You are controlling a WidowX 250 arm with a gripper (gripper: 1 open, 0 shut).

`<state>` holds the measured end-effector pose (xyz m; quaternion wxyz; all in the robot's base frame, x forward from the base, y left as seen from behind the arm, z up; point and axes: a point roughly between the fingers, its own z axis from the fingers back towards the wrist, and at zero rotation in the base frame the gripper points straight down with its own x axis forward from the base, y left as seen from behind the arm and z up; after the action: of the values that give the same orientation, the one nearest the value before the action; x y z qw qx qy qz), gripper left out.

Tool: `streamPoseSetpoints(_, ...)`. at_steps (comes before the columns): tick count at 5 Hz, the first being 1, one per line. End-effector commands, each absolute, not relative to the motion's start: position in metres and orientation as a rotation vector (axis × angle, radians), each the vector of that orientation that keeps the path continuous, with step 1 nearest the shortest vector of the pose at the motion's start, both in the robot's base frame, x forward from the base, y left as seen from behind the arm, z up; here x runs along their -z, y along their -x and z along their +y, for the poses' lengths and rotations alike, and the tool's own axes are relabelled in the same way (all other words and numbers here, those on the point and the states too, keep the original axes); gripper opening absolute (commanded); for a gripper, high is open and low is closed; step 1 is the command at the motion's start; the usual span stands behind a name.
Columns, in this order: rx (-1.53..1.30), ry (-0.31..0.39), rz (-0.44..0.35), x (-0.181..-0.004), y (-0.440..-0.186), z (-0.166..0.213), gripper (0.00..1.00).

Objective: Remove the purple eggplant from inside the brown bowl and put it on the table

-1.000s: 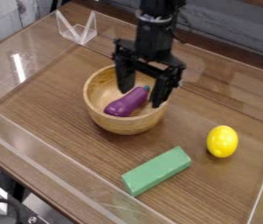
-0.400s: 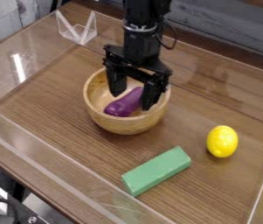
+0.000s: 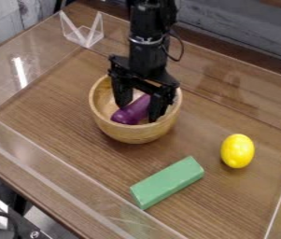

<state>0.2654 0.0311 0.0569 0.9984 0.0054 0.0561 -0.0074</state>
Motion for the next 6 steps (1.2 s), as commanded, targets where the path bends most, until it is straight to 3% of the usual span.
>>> streamPoseSetpoints(1, 0.008, -0.02, 0.071, -0.0585, -0.2721, 0.035, 1.0)
streamPoseSetpoints(3, 0.001, -0.016, 0.063, -0.0501, -0.2767, 0.0367, 1.0)
streamPoseSetpoints(6, -0.012, 0.001, 0.04, -0.0515, -0.2807, 0.0383, 1.0)
